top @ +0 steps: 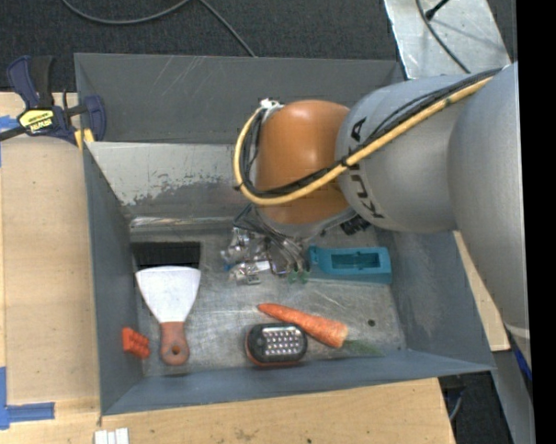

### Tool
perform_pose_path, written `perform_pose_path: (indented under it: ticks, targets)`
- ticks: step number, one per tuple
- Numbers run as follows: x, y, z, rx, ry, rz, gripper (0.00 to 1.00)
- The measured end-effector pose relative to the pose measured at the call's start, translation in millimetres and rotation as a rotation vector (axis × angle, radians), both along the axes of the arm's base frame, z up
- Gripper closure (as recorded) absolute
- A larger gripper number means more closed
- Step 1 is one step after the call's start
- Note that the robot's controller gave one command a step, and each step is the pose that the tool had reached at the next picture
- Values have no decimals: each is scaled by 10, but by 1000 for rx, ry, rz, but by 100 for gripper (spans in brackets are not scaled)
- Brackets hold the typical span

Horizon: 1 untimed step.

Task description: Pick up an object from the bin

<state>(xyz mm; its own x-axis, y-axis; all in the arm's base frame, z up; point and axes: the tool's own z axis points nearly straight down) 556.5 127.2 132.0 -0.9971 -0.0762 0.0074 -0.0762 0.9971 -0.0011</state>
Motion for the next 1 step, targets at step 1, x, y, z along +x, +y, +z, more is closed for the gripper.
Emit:
perform_pose_path:
  ticks: [1]
  targets:
    - [-63,51,1399,2,-10,-16,100]
